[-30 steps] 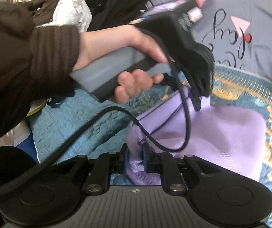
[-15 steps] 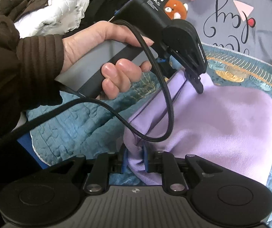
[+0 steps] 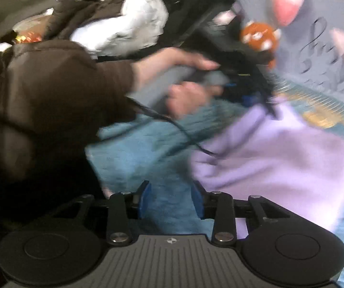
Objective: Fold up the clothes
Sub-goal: 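Lay the ribbing down and open both grippers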
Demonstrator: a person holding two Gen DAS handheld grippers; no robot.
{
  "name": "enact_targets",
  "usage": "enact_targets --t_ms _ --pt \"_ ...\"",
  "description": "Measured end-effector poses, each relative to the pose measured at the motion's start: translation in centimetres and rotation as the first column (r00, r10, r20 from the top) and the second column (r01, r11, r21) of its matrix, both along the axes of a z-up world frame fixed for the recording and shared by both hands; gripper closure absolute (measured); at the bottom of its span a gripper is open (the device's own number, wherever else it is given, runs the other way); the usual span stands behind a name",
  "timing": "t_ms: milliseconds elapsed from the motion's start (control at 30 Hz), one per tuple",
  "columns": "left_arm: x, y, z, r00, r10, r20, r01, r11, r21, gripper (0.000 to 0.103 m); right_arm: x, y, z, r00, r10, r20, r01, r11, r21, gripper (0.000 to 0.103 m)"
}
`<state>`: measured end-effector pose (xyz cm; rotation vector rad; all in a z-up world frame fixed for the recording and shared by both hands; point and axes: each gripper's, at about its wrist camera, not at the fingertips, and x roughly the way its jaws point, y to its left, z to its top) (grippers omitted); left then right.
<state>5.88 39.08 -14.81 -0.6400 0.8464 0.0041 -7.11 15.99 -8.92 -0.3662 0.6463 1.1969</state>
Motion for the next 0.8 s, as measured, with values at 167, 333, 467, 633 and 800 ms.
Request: enact_targets --t_ms 167,333,467,633,800 --pt "-4.2 1.7 1.9 0.995 0.083 0.048 -0.082 0.996 -0.017 0.074 1.9 -3.8 0.7 0.973 -0.209 0.095 0.214 0.975 -0.054 0.066" --pt "-8.4 1.7 3.7 0.987 0.118 0.112 -0.109 0.991 -0.081 0.067 2.4 -5.4 -0.8 0.947 -0.284 0.148 0.304 0.943 -0.135 0.066" --pt "-7.9 -1.3 3.1 0.998 0.05 -0.026 -0.049 0.998 0.032 0.067 1.5 -4.7 -1.5 0.946 -0.25 0.207 0.286 0.944 -0.166 0.065" --pt "-6.9 -4.2 1.6 0.986 0.006 -0.169 0.012 0.994 0.107 0.067 0.7 -4.1 -2.0 0.93 -0.21 0.301 0.279 0.938 -0.208 0.061" --pt "-6.9 -4.1 0.9 0.976 0.021 -0.218 -0.006 0.998 0.068 0.06 1.5 -4.2 -2.5 0.931 -0.234 0.279 0.3 0.929 -0.219 0.061"
